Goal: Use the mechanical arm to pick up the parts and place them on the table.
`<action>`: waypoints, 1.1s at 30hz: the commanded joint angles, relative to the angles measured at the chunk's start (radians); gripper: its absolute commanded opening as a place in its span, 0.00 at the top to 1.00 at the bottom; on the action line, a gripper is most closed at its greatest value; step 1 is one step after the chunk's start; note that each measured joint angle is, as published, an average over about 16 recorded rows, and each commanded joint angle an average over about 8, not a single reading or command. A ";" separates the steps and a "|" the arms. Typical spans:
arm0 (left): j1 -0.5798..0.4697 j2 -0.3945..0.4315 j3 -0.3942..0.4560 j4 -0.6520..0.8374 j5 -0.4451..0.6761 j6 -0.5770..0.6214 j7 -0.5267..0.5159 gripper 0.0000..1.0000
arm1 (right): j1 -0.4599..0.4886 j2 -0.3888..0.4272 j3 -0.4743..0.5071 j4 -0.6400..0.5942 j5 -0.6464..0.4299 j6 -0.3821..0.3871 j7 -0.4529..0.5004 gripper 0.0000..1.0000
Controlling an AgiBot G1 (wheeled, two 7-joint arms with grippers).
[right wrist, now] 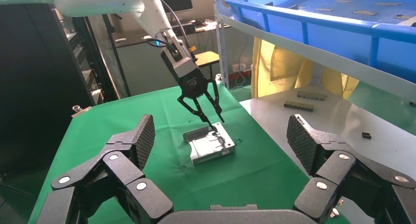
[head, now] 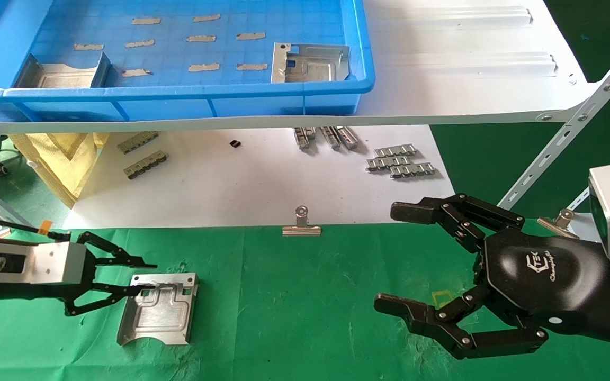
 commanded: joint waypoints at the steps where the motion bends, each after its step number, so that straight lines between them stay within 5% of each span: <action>1: -0.001 0.001 0.002 0.008 -0.003 0.002 0.009 0.00 | 0.000 0.000 0.000 0.000 0.000 0.000 0.000 0.00; 13: 0.111 -0.027 -0.084 -0.003 -0.227 0.014 -0.191 0.00 | 0.000 0.000 0.000 0.000 0.000 0.000 0.000 0.00; 33: 0.177 -0.051 -0.154 -0.140 -0.250 0.001 -0.282 0.00 | 0.000 0.000 0.000 0.000 0.000 0.000 0.000 0.00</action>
